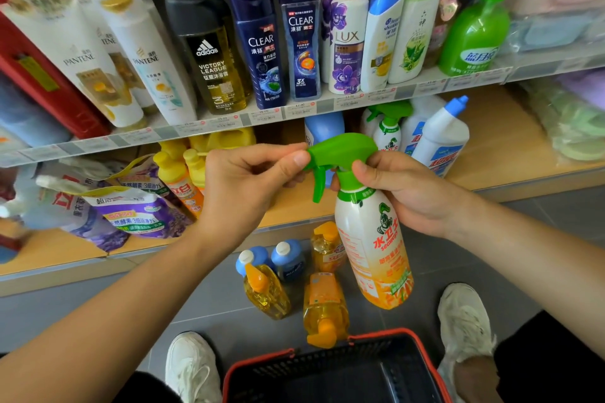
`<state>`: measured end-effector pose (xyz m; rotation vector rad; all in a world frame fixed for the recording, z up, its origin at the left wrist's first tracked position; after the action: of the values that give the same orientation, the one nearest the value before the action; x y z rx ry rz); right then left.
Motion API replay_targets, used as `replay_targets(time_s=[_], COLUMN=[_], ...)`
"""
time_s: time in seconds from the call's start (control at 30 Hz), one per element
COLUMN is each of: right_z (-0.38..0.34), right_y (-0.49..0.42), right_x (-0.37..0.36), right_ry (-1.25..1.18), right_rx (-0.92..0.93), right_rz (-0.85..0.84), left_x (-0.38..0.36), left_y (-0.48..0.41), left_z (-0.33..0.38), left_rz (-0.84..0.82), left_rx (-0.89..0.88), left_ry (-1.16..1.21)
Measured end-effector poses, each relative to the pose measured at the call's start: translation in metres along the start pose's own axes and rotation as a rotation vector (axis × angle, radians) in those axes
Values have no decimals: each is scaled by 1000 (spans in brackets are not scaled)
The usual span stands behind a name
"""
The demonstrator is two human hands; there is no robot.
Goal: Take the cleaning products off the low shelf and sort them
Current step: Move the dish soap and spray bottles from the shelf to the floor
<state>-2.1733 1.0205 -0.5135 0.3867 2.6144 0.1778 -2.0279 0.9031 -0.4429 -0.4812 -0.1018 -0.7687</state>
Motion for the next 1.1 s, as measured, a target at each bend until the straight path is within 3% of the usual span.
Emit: replay_targets(time_s=[0.2, 0.4, 0.73, 1.1], right_z=[-4, -7, 0, 4], right_y=[3, 2, 2, 3], right_x=[1, -1, 0, -11], right_ry=[-4, -23, -13, -72], right_rx=[8, 12, -9, -44], right_rz=[8, 4, 35, -14], left_x=[-16, -17, -1, 6], left_y=[2, 3, -6, -8], left_z=[-22, -18, 6, 25], left_rz=[-69, -78, -120, -140], left_rx=[293, 246, -30, -212], left_ry=[368, 408, -106, -283])
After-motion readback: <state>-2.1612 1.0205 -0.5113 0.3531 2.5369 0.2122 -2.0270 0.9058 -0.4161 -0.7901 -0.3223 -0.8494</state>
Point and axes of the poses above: each hand's wrist, its own y-axis away from the middle knuckle, its own x-axis out of the back of the hand, z = x × y, the point moved 8 cm from there along -y, towards the middle knuckle, and after that the axes turned 8 degrees about -y, right-handed, at the moved point
